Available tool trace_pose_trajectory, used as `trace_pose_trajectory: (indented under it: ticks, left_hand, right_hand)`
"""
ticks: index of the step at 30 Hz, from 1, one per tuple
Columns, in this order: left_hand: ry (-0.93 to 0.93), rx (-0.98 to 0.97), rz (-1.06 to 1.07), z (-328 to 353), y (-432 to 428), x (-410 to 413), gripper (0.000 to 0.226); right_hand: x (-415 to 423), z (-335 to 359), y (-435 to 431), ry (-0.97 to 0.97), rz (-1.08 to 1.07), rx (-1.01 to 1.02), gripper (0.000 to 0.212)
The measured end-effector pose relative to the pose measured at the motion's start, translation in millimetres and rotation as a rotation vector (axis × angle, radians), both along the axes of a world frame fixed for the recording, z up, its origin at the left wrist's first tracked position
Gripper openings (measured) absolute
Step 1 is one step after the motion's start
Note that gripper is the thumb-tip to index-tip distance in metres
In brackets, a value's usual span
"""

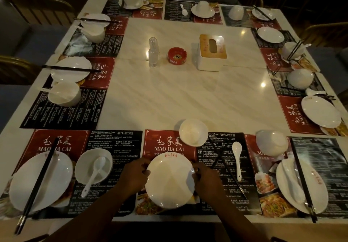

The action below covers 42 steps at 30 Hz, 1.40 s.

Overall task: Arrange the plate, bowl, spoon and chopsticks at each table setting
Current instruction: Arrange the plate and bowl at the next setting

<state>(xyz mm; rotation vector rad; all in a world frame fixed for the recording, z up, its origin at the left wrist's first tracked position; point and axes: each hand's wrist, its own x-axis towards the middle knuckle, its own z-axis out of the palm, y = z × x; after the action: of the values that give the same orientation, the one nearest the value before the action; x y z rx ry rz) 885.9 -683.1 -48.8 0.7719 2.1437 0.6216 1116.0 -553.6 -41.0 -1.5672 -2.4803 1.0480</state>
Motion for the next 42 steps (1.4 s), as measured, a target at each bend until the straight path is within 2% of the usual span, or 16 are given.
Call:
trace_pose_trajectory:
  ticks: [12,16,21,25,28,32,34,37,40,42]
  left_hand:
    - [-0.009,-0.024,-0.034,-1.2,3.4,-2.6,0.031]
    - [0.007,-0.048,-0.059,-1.0,4.1,-3.1,0.029]
    - [0.038,-0.067,-0.074,-0.2,4.7,-2.7,0.027]
    - [0.044,-0.077,-0.084,-0.7,4.7,-2.8,0.024]
    - [0.060,-0.090,-0.113,2.0,5.0,-3.1,0.021]
    - [0.258,-0.063,-0.154,7.0,6.8,-0.3,0.019]
    - [0.353,0.036,-0.156,13.4,14.2,5.1,0.019]
    - [0.374,0.246,-0.190,29.2,37.5,24.9,0.016]
    - [0.175,0.354,-0.145,50.3,68.6,54.4,0.012]
    - [0.021,0.366,-0.100,61.1,88.9,70.9,0.014]
  right_hand:
    - [4.3,-3.1,-5.3,0.034,-0.059,-0.045,0.031]
    - [7.7,0.2,-0.4,0.041,-0.064,-0.039,0.019]
    - [23.4,5.5,23.6,-0.043,-0.157,0.093,0.010]
    - [38.5,7.2,47.7,-0.175,-0.166,0.231,0.028]
    - [46.2,1.5,59.1,-0.303,-0.113,0.223,0.049]
    - [51.0,-3.7,66.9,-0.359,-0.034,0.216,0.058]
    - [52.4,-1.8,68.4,-0.307,-0.057,0.183,0.049]
    - [53.4,11.4,68.1,-0.047,-0.263,0.094,0.024]
    - [47.2,37.8,57.6,0.252,-0.388,-0.009,0.023]
    - [38.8,55.5,46.0,0.365,-0.308,-0.084,0.025]
